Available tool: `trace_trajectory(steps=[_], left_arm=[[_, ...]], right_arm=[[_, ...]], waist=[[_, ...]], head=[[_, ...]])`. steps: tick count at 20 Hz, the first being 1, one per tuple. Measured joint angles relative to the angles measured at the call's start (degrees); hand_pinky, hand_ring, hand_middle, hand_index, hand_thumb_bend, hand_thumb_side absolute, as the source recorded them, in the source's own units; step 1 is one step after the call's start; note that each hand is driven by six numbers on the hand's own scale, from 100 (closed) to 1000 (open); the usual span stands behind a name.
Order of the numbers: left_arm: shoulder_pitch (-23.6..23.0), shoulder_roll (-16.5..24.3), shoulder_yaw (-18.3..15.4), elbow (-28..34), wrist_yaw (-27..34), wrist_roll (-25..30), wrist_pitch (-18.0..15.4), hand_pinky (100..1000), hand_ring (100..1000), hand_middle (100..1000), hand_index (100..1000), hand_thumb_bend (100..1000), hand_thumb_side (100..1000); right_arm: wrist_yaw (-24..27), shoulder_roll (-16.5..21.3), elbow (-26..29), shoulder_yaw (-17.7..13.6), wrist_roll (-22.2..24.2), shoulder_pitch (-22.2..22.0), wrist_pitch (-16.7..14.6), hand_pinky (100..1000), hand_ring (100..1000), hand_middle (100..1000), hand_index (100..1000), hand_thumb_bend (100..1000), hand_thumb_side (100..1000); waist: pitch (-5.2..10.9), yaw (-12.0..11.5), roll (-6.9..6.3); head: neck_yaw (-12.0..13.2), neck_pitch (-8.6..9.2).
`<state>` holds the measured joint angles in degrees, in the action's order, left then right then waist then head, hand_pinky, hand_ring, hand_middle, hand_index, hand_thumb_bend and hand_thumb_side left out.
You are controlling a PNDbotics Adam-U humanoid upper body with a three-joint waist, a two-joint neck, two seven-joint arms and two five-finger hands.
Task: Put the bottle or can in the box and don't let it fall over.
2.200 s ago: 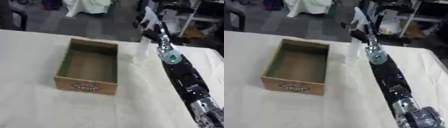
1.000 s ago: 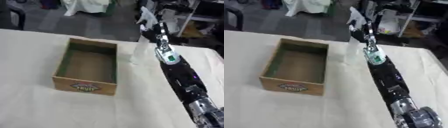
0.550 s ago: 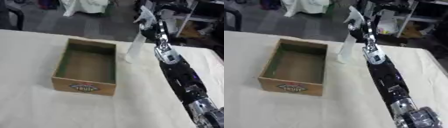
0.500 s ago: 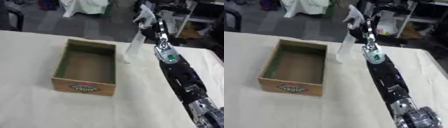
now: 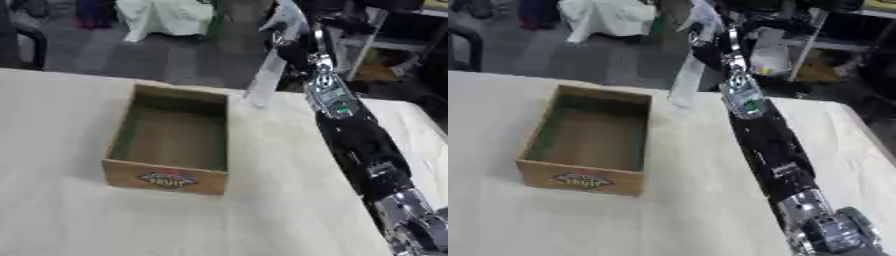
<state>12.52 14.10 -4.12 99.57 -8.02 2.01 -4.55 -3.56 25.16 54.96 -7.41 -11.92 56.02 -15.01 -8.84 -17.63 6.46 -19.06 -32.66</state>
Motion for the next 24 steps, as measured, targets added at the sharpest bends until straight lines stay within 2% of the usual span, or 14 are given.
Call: trace_trajectory(steps=[7, 14, 18, 21, 23, 24], left_arm=[[-0.45, 0.0, 0.01, -0.31, 0.08, 0.03, 0.0, 704, 824, 769, 821, 648, 738], [-0.45, -0.02, 0.04, -0.32, 0.26, 0.28, -0.13, 704, 825, 769, 821, 648, 738], [-0.44, -0.03, 0.07, -0.32, 0.43, 0.41, -0.12, 704, 825, 768, 821, 650, 738], [-0.43, -0.04, 0.07, -0.32, 0.44, 0.42, -0.12, 704, 826, 768, 821, 649, 738], [-0.43, -0.04, 0.07, -0.32, 0.44, 0.42, -0.12, 704, 826, 768, 821, 649, 738], [-0.42, -0.04, 0.07, -0.32, 0.44, 0.42, -0.12, 703, 826, 768, 821, 649, 738]], right_arm=[[0.36, -2.98, 3.09, 3.37, 4.45, 2.99, 0.24, 548, 585, 433, 560, 100, 100], [0.83, -9.06, 4.3, 6.95, 10.2, 3.53, 0.44, 544, 589, 445, 580, 100, 100], [-3.83, -12.21, 2.9, 8.39, 12.53, 3.11, 0.33, 560, 620, 531, 686, 102, 107], [-8.51, -13.54, 1.0, 8.58, 13.51, 1.97, -0.2, 583, 669, 616, 782, 341, 284], [-11.37, -14.04, -0.1, 8.79, 13.97, 1.45, -0.65, 598, 700, 665, 827, 401, 319], [-12.63, -14.2, -0.51, 8.88, 14.26, 1.31, -0.94, 613, 733, 716, 870, 460, 345]], waist=[[0.59, -0.04, -0.36], [0.66, -0.7, -0.6], [0.64, -1.2, -0.64], [0.42, -1.19, -0.51], [0.3, -1.09, -0.38], [0.3, -0.98, -0.35]], head=[[-0.15, -0.57], [-0.67, -1.13], [-1.07, -1.35], [-1.22, -1.36], [-1.24, -1.35], [-1.24, -1.35]])
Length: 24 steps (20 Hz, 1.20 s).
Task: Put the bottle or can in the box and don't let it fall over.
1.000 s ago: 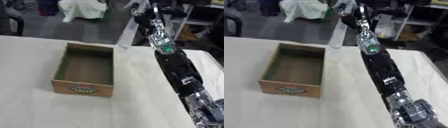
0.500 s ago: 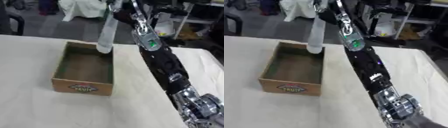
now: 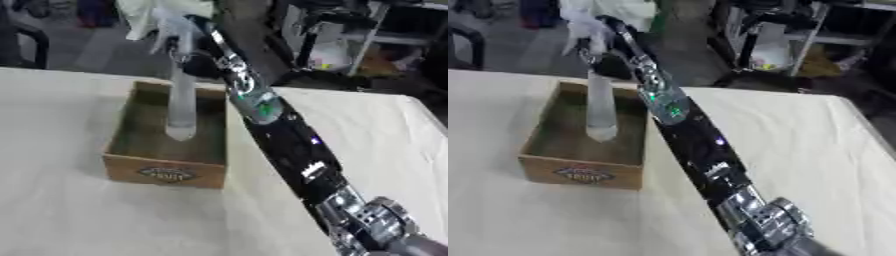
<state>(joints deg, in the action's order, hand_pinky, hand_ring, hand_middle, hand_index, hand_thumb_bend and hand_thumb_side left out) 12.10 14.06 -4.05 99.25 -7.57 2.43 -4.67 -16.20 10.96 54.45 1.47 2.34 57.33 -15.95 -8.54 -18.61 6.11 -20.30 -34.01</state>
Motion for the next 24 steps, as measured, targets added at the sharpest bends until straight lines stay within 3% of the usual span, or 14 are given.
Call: trace_trajectory(steps=[5, 12, 18, 24], left_arm=[[0.0, -0.01, -0.01, 0.0, 0.0, -0.01, 0.01, 704, 826, 768, 821, 648, 738], [-0.28, -0.01, -0.05, -0.01, 0.0, -0.1, 0.04, 704, 827, 768, 821, 646, 739], [-1.34, -0.01, -0.42, -0.06, 0.0, -0.52, 0.16, 704, 828, 768, 821, 643, 740], [-2.25, -0.01, -1.19, -0.37, -0.03, -1.35, 0.29, 704, 828, 768, 821, 640, 740]], right_arm=[[-3.81, -0.17, -1.27, 0.04, 2.86, -0.87, -1.23, 658, 802, 816, 963, 531, 378], [-3.45, 0.94, -0.89, 0.01, 5.73, -2.33, -1.69, 661, 805, 819, 975, 527, 404], [5.58, 6.09, 6.77, 1.46, 7.85, -7.21, -2.05, 661, 810, 829, 984, 528, 436], [17.23, 14.06, 21.62, 0.87, 7.85, -20.75, -0.33, 660, 812, 832, 992, 523, 464]], waist=[[-0.12, 0.88, 0.01], [-0.1, 3.31, -0.11], [0.48, 7.72, -0.57], [0.61, 11.27, -0.69]], head=[[0.06, 0.01], [0.89, -0.04], [3.27, -0.84], [6.09, -1.72]])
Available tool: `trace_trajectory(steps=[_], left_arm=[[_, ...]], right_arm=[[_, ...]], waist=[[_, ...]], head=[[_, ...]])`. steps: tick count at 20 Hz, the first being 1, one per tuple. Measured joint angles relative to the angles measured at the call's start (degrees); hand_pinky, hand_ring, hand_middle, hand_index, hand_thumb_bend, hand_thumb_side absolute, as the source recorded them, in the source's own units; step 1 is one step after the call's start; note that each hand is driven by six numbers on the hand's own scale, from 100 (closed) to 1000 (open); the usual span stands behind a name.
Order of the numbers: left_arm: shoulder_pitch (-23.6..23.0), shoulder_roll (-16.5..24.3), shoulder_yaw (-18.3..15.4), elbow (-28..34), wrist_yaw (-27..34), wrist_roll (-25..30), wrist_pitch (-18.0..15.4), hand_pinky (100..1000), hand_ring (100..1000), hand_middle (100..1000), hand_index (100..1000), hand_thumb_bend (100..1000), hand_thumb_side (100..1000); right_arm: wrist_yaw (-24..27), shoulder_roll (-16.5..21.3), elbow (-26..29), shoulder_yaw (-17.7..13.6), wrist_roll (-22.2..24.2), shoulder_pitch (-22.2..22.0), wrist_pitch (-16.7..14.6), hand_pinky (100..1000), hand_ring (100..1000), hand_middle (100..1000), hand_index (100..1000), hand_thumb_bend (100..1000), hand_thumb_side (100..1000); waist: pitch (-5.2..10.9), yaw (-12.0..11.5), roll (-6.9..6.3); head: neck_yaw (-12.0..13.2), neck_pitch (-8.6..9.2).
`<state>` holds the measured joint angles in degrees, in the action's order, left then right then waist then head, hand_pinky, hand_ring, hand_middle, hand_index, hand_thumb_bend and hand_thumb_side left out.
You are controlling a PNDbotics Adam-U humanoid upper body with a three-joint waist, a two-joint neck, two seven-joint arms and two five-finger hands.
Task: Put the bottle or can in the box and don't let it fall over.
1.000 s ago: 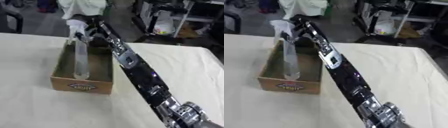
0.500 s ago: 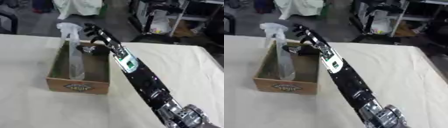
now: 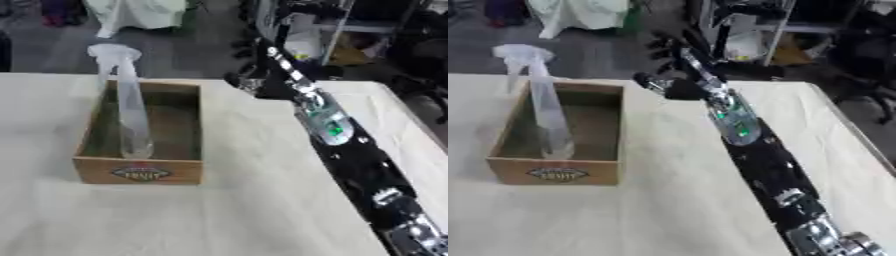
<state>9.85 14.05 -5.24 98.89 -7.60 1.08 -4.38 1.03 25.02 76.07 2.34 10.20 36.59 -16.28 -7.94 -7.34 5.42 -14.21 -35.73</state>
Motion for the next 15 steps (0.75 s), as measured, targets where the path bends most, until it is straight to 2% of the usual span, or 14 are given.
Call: trace_trajectory(steps=[3, 6, 11, 15], left_arm=[[-0.31, 0.0, -0.31, -0.02, -0.08, -0.37, 0.09, 704, 828, 768, 821, 639, 740], [-0.33, 0.0, -0.46, -0.06, -0.28, -0.6, 0.13, 704, 828, 768, 821, 637, 741], [-0.41, 0.0, -0.61, -0.34, -0.43, -0.86, 0.15, 704, 829, 769, 821, 633, 742], [-0.42, -0.05, -0.61, -0.34, -0.43, -0.89, 0.16, 704, 829, 769, 821, 630, 743]], right_arm=[[2.72, 0.76, 6.58, -2.74, -2.28, -7.52, 1.24, 659, 812, 834, 995, 521, 474], [3.12, -0.13, 11.84, -5.88, -5.29, -13.7, 2.16, 659, 813, 835, 997, 518, 482], [1.66, -5.76, 18.71, -10.22, -10.22, -21.34, 3.35, 651, 804, 827, 1000, 502, 478], [1.28, -10.35, 22.74, -11.97, -13.01, -26.52, 4.28, 648, 801, 826, 1000, 516, 459]], waist=[[0.0, 1.58, -0.05], [0.0, 2.55, -0.14], [-0.02, 3.11, -0.87], [-0.03, 3.29, -1.46]], head=[[1.78, -0.55], [3.72, -1.42], [7.08, -2.41], [9.11, -2.97]])
